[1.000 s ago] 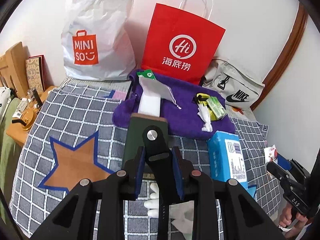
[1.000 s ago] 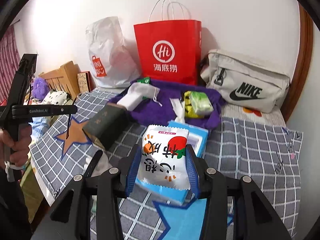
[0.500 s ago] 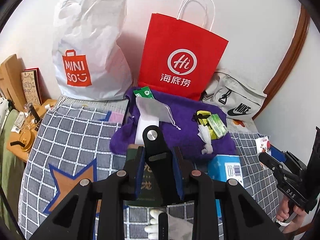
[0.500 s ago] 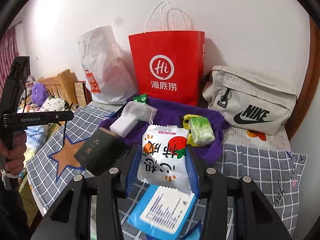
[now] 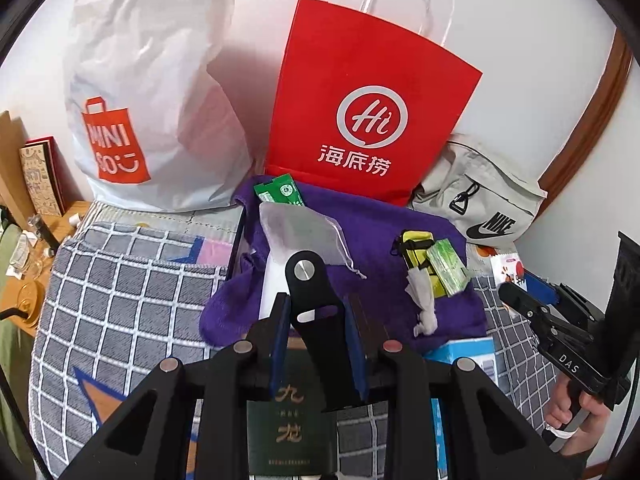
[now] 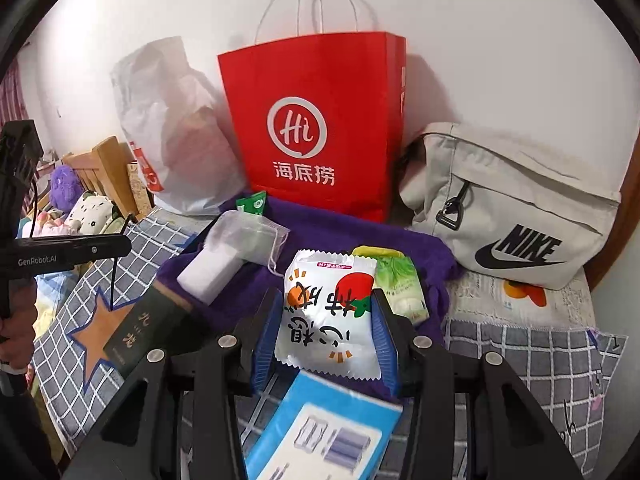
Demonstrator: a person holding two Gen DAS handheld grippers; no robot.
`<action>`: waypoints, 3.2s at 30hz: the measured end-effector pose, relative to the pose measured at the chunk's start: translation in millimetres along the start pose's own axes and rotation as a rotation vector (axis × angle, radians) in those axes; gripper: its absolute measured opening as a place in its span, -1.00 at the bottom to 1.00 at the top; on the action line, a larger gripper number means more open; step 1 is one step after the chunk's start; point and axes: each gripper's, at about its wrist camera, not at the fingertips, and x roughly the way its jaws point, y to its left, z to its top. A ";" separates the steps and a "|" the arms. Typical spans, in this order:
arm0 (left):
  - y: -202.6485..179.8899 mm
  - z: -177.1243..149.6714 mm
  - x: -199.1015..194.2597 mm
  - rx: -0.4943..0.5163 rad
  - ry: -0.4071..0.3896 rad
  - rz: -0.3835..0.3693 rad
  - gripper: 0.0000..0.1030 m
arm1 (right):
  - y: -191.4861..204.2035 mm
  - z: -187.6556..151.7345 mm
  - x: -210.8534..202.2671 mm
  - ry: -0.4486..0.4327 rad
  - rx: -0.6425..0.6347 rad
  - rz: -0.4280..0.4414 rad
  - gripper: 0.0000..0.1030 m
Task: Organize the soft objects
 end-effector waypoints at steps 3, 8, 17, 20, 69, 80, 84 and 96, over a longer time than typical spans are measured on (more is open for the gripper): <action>-0.4 5.9 8.2 0.003 0.005 0.000 -0.50 | -2.1 6.1 12.2 0.007 -0.008 0.004 -0.15; -1.0 16.8 26.0 0.017 0.022 0.011 -0.50 | -5.8 10.6 36.5 0.034 -0.023 -0.008 -0.15; -2.4 28.9 58.3 0.020 0.046 -0.002 -0.50 | -10.1 2.8 75.1 0.112 -0.040 0.001 -0.15; -6.8 31.7 73.0 0.035 0.065 -0.005 -0.50 | -10.8 -0.1 82.5 0.130 -0.043 0.008 -0.15; 19.1 -22.9 -4.9 -0.025 0.038 0.035 0.07 | 86.8 -70.7 1.8 0.194 -0.140 0.188 0.23; 18.2 -109.3 -46.9 -0.003 0.055 0.039 0.07 | 116.9 -126.2 -45.6 0.191 -0.112 0.200 0.23; 21.6 -141.0 -50.4 -0.001 0.085 0.066 0.06 | 121.6 -145.4 -47.8 0.186 -0.091 0.209 0.23; 1.9 -205.5 -38.5 0.063 0.169 0.050 -0.02 | 111.5 -192.5 -62.2 0.190 -0.027 0.194 0.23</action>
